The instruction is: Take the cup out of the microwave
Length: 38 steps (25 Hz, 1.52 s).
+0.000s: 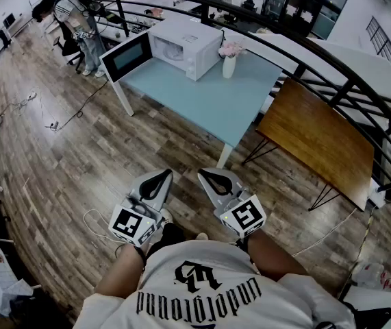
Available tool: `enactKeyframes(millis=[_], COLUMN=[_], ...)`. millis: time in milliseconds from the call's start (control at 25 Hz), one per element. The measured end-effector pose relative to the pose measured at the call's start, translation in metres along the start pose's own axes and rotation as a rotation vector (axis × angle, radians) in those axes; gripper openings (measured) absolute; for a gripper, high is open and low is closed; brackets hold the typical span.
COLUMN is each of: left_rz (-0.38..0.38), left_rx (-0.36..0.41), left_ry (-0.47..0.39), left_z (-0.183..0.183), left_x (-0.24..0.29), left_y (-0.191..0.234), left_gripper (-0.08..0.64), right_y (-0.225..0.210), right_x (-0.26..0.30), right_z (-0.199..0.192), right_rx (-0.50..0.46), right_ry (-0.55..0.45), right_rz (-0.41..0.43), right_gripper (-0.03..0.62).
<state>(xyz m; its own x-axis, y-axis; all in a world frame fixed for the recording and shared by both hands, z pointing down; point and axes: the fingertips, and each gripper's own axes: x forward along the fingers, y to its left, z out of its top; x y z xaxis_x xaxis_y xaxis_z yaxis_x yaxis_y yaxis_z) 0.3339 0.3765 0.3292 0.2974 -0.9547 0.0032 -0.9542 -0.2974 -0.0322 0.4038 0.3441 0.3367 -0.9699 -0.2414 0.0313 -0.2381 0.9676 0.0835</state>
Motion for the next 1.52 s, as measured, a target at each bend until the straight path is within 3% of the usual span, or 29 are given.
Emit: enactKeyframes(millis=[560,1120,1520], left_rz=[0.013,-0.005,-0.009], left_rx=[-0.027,-0.028,-0.022], left_ry=[0.010,-0.012,0.001], left_z=[-0.012,0.000,-0.008], left_x=[0.000,-0.016,-0.019], left_y=[0.054,0.204,0.273], left_gripper=[0.049,0.049,0.049], right_y=[-0.005,-0.009,-0.013], right_x=[0.055,0.208,0.282], right_z=[-0.006,0.010,0.007], right_rx=[0.008,-0.011,0.002], right_ry=[0.015,0.023,0.028], right_rz=[-0.021,-0.023,-0.039], right_gripper=[0.003,0.003,0.003])
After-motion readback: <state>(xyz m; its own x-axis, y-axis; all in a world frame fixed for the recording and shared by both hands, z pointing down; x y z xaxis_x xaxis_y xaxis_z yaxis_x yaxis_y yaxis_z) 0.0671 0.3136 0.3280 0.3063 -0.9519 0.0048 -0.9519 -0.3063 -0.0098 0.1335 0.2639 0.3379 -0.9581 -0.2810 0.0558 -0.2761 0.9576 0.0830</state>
